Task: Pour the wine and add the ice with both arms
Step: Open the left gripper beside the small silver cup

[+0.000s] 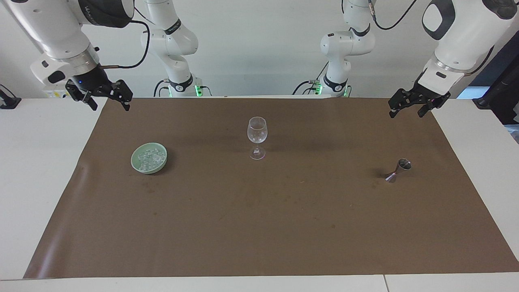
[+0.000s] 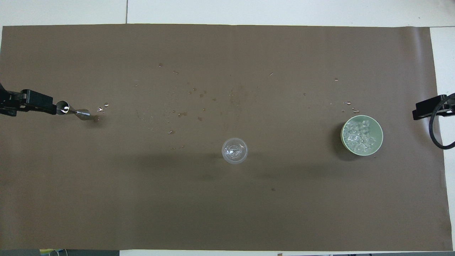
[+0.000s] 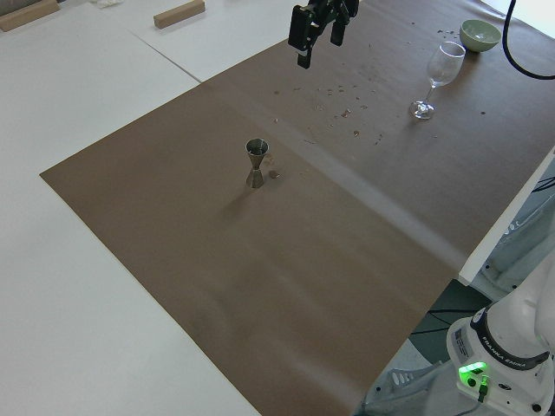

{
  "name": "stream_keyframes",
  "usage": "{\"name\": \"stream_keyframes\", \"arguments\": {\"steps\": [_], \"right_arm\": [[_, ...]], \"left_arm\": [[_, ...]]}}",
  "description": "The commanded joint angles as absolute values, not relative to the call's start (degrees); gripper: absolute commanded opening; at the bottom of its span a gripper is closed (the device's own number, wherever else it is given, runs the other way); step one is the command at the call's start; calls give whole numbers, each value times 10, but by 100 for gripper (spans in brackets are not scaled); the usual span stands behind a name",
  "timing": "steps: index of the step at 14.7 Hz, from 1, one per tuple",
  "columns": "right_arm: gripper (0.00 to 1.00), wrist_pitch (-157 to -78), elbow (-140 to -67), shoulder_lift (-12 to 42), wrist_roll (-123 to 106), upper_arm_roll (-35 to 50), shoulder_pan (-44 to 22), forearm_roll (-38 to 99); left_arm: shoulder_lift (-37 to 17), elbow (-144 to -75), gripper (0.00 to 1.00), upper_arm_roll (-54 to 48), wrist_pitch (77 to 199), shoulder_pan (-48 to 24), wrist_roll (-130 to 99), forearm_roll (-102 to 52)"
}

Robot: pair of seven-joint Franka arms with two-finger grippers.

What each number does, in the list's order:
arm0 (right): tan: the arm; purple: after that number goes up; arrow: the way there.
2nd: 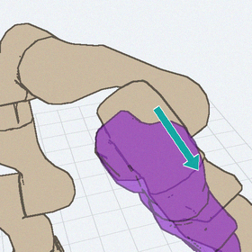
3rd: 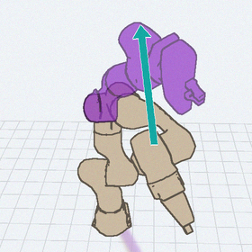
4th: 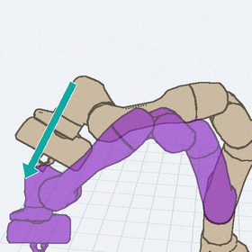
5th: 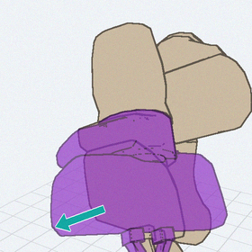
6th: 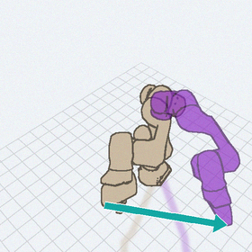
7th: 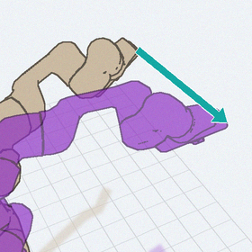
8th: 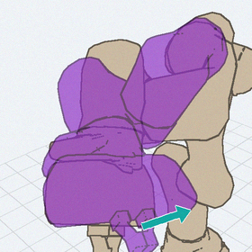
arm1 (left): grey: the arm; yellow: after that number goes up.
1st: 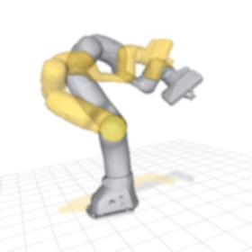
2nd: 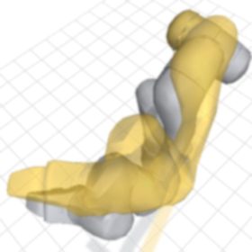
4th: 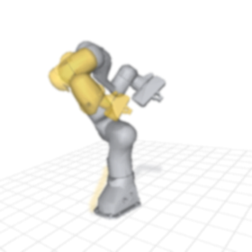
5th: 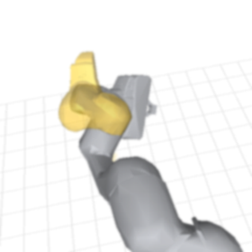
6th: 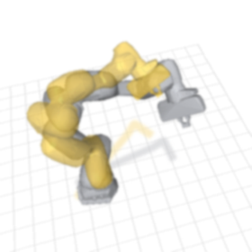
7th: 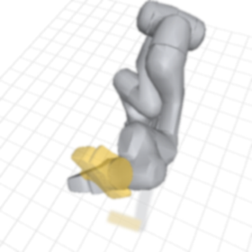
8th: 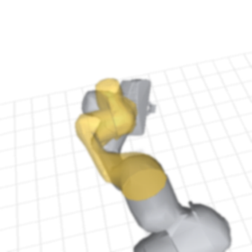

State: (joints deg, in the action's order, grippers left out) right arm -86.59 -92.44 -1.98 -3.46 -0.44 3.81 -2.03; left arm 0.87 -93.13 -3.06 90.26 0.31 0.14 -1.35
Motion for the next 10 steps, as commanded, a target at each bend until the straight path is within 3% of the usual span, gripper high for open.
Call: {"name": "stream_keyframes", "arguments": {"steps": [1, 10], "right_arm": [[100, -871, -932, -25, -42, -2, 42, -14], [100, -867, -932, -26, -44, -2, 41, -13]], "left_arm": [[19, -941, 100, -28, 911, -1, 10, -11], [-2, -906, 100, -26, 889, 6, 7, -19]]}}
